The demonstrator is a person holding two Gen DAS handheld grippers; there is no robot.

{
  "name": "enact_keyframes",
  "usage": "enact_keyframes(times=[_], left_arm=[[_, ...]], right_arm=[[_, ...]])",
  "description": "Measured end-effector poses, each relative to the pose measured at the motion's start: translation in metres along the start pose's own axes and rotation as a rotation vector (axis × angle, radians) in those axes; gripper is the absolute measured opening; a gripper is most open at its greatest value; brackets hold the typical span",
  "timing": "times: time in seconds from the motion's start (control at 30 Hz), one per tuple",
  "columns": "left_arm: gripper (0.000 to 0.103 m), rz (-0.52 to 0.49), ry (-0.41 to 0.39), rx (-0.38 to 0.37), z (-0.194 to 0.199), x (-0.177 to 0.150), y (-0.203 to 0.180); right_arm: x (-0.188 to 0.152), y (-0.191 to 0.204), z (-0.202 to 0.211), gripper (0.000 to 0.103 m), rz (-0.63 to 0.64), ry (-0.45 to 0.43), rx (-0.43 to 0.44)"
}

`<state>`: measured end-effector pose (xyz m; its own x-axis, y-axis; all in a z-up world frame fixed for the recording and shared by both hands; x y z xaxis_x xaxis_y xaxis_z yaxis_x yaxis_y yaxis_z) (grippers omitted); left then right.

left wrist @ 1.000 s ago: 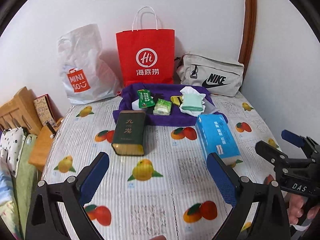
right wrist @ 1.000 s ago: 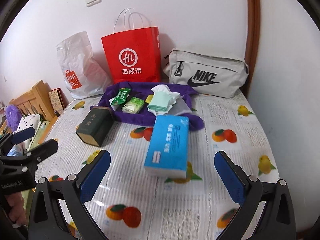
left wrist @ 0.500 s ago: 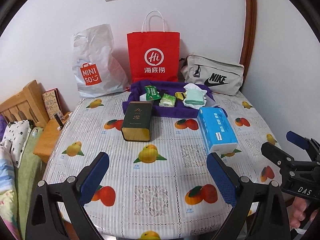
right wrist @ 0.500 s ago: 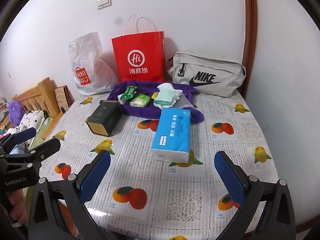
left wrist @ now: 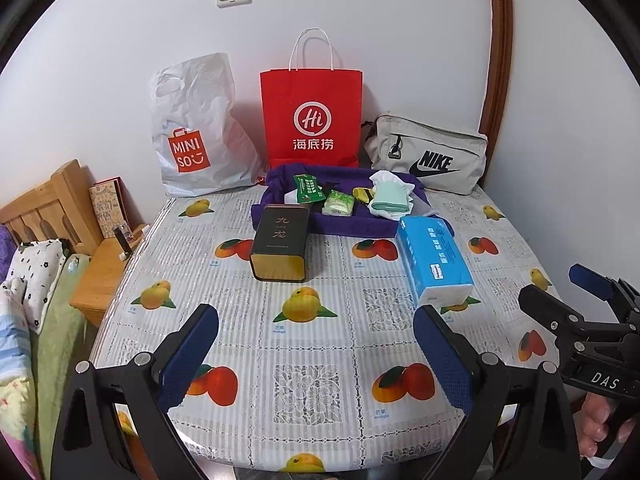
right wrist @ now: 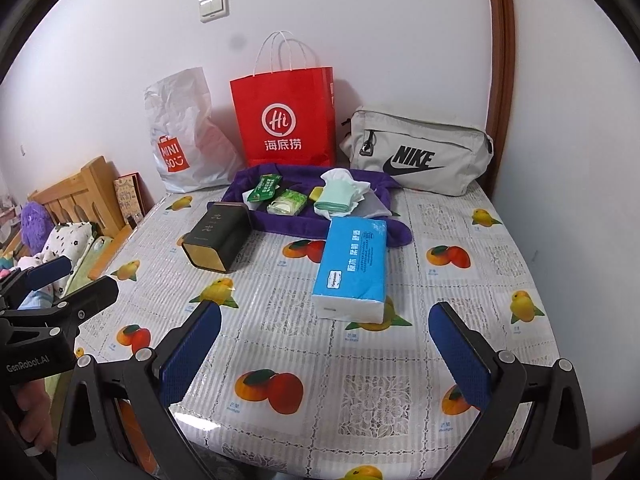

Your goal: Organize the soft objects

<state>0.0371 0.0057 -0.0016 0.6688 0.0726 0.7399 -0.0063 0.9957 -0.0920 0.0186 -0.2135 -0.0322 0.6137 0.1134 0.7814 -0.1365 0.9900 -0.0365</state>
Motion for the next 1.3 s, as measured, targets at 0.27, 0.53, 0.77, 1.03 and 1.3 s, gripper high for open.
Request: enact_keyframes(times=[0.27,0.53,0.77,1.03,1.3], left_arm=[[0.099,-0.004,0.007,-0.008,-0.0015,-0.0013,-0.0013],[0.099,-0.005,0.009,-0.009,-0.0009,-0.0006,-0.0022],[0.099,-0.011,0.007,-0.012,-0.0006,-0.0009,-0.0033],[0.099,-0.012,0.009,-0.013,-0.0003,-0.0009,-0.0033],[0.099,-0.013,0.009,-0.014,-0.0008,-0.0005,-0.0021]], right_arm=[[0.0009,-0.0025,-0.0004,0.102,-0.012,0.000,0.004],[0.0012,-0.0024,0.0004,0.102,-0.007,0.000,0.001],[0.0021,-0.0023,0.0018,0.102,-0.005,-0.003,0.002],[0.0017,-0.0018,0.0015,0.102,-0.005,0.000,0.004],[0.0019,-0.0018,0.0004,0.102,-0.003,0.001,0.006]])
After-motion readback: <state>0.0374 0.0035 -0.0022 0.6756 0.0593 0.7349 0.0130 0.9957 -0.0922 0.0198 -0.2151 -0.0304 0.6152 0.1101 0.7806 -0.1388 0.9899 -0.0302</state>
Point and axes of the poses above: each gripper's, at about its wrist camera, not at the fingertips, and z roughly against the way its jaws point, y to its left, x to its top, the point moved 2 cm from there along -z, roughly the way its jaws point, and after that the axes turned 7 degrees about z, right-handed, at the moved point
